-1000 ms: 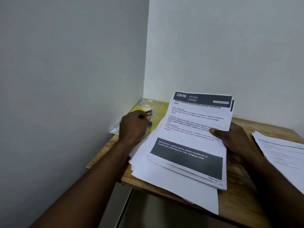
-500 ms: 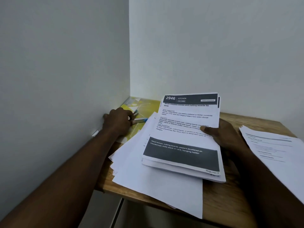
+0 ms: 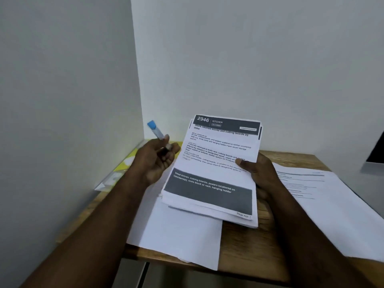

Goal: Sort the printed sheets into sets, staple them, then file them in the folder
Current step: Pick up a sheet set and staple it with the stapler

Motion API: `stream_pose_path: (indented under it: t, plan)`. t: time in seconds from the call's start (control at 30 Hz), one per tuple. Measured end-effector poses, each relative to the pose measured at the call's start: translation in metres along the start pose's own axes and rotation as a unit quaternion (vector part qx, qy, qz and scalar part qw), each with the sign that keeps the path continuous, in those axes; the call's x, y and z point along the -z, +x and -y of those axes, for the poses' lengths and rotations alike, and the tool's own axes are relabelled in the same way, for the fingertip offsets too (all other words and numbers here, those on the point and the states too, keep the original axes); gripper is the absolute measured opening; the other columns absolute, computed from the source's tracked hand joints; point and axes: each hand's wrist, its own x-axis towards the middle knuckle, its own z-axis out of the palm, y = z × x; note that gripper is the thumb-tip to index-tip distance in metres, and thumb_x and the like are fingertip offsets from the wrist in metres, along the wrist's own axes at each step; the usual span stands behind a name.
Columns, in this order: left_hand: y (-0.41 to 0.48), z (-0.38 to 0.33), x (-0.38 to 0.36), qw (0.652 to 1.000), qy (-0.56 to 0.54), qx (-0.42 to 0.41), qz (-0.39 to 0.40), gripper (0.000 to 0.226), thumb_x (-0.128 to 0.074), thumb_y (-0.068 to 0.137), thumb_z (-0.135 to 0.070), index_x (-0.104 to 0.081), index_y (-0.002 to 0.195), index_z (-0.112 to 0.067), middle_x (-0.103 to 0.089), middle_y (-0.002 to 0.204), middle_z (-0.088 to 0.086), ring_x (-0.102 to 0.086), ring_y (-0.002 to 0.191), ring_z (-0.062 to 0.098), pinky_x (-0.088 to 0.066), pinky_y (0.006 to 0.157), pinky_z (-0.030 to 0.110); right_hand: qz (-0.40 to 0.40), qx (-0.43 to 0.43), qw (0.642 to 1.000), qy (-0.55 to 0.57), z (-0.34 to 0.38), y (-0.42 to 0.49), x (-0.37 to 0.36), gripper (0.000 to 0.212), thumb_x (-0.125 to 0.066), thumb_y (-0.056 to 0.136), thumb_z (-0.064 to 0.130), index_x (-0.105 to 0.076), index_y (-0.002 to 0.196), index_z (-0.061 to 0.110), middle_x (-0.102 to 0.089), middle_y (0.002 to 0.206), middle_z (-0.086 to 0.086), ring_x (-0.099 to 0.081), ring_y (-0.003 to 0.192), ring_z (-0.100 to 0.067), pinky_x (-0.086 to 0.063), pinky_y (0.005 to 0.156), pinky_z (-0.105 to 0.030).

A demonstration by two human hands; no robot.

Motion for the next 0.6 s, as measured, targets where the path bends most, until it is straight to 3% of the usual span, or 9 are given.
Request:
stream_pose_path:
  t: [0.1, 0.2, 0.27, 0.37, 0.43, 0.5, 0.6]
  plan:
    - [0.001, 0.021, -0.005, 1.000, 0.005, 0.021, -0.007, 0.006, -0.060, 0.098, -0.007, -0.062, 0.092, -0.009, -0.062, 0.082, 0.010, -0.070, 0.064, 0.017, -0.047, 0.052, 0.018, -0.010, -0.003, 1.000, 0.020, 0.006, -0.011, 0.012, 0.037, -0.065, 0.094, -0.011, -0.067, 0.127, 0.002, -0.078, 0.119, -0.011, -0.078, 0.102, -0.030, -0.065, 0.075, -0.037]
    - [0.002, 0.034, -0.012, 0.997, 0.043, -0.018, -0.057, 0.007, -0.054, 0.091, -0.004, -0.055, 0.086, -0.009, -0.055, 0.078, 0.007, -0.061, 0.057, 0.015, -0.041, 0.052, 0.021, -0.021, 0.016, 0.999, -0.018, 0.018, -0.013, 0.033, 0.035, -0.068, 0.093, -0.009, -0.069, 0.126, 0.002, -0.079, 0.118, -0.010, -0.077, 0.104, -0.030, -0.065, 0.082, -0.038]
    - [0.000, 0.042, -0.021, 0.995, 0.085, -0.027, -0.038, 0.012, -0.050, 0.091, -0.003, -0.050, 0.083, -0.012, -0.052, 0.075, 0.004, -0.059, 0.057, 0.015, -0.044, 0.052, 0.023, -0.022, 0.022, 0.999, -0.041, 0.025, -0.010, 0.049, 0.037, -0.070, 0.092, -0.007, -0.068, 0.128, 0.001, -0.077, 0.122, -0.012, -0.076, 0.110, -0.032, -0.063, 0.093, -0.044]
    - [-0.003, 0.055, -0.038, 0.994, 0.085, 0.052, 0.041, 0.015, -0.056, 0.091, -0.014, -0.055, 0.076, -0.014, -0.054, 0.080, 0.004, -0.054, 0.060, 0.019, -0.045, 0.059, 0.030, -0.008, 0.003, 0.999, -0.048, 0.030, -0.002, 0.063, 0.040, -0.070, 0.093, -0.007, -0.067, 0.132, 0.003, -0.076, 0.126, -0.012, -0.074, 0.114, -0.032, -0.061, 0.098, -0.047]
    - [-0.003, 0.060, -0.048, 0.990, 0.064, 0.095, 0.085, 0.020, -0.066, 0.094, -0.030, -0.071, 0.092, -0.011, -0.070, 0.093, 0.010, -0.064, 0.076, 0.029, -0.053, 0.077, 0.038, -0.006, -0.003, 0.998, -0.057, 0.028, 0.004, 0.067, 0.041, -0.071, 0.093, -0.006, -0.066, 0.133, 0.002, -0.075, 0.127, -0.013, -0.074, 0.115, -0.033, -0.060, 0.099, -0.048]
    - [-0.003, 0.066, -0.058, 0.985, 0.072, 0.101, 0.124, 0.039, -0.067, 0.098, -0.041, -0.074, 0.117, -0.008, -0.077, 0.111, 0.017, -0.073, 0.095, 0.036, -0.059, 0.089, 0.045, -0.016, -0.002, 0.998, -0.063, 0.020, 0.009, 0.068, 0.041, -0.072, 0.092, -0.005, -0.066, 0.132, 0.001, -0.074, 0.128, -0.015, -0.074, 0.114, -0.033, -0.060, 0.098, -0.047]
    - [0.005, 0.083, -0.060, 0.988, 0.109, 0.028, 0.108, 0.039, -0.070, 0.099, -0.021, -0.061, 0.131, -0.001, -0.071, 0.126, 0.026, -0.076, 0.096, 0.035, -0.064, 0.077, 0.048, -0.043, 0.002, 0.997, -0.069, 0.000, 0.013, 0.069, 0.038, -0.075, 0.092, -0.003, -0.068, 0.129, 0.003, -0.077, 0.124, -0.012, -0.075, 0.112, -0.033, -0.061, 0.097, -0.048]
